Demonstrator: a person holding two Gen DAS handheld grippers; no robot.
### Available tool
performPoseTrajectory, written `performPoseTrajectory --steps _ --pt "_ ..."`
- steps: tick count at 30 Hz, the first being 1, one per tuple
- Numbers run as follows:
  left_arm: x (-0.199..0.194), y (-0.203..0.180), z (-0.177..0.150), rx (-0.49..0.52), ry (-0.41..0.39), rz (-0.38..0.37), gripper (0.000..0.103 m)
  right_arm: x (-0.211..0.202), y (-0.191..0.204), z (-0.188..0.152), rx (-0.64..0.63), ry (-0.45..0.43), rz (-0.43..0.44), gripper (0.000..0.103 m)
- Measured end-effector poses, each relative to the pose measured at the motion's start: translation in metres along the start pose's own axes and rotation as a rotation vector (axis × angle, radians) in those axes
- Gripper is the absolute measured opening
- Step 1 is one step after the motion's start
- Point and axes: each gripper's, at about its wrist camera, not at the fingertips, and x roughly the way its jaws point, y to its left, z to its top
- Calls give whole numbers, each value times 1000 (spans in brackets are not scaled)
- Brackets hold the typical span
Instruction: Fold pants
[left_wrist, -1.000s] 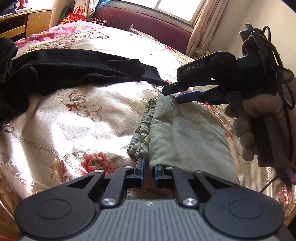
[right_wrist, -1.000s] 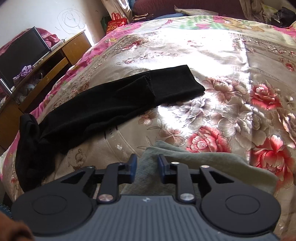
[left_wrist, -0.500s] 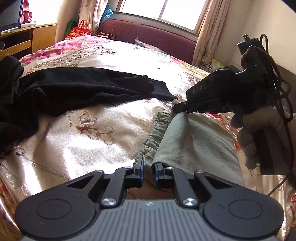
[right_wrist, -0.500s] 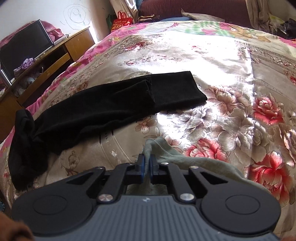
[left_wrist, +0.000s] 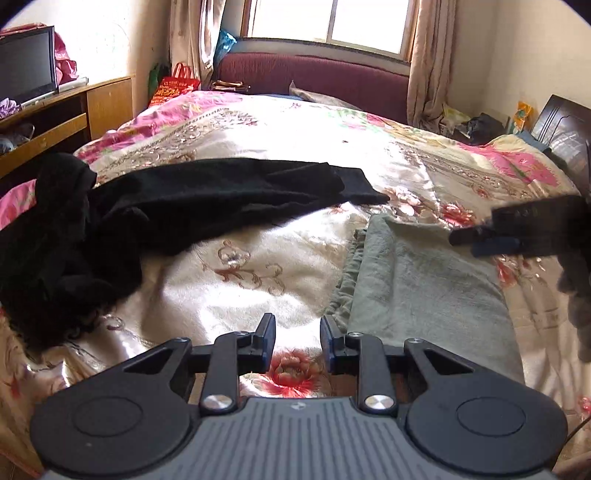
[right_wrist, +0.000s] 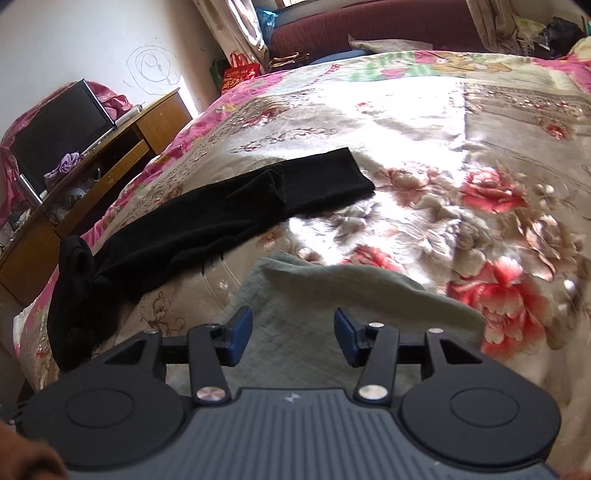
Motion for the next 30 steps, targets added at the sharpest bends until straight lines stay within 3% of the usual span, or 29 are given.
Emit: performPoseTrajectory --steps 5,10,13,18,22,26,30 --pt "-1 -28 13 51 -19 -64 46 -22 -32 -37 87 -10 -55 52" --pt "27 -71 11 162 21 -144 46 -25 -33 -57 124 -31 -10 52" --pt "47 -82 6 203 64 -102 47 -25 -24 -66 84 -59 22 53" --pt "65 -71 -16 202 165 -56 48 -1 -19 -88 -18 1 -6 52" --pt "50 -71 -12 208 142 -52 48 -12 -24 -84 31 -12 6 53" --pt "44 -70 -2 201 99 -63 53 -29 -20 -78 2 -79 18 54" --pt "65 -67 -11 204 159 -45 54 -6 -28 -88 35 -3 10 54"
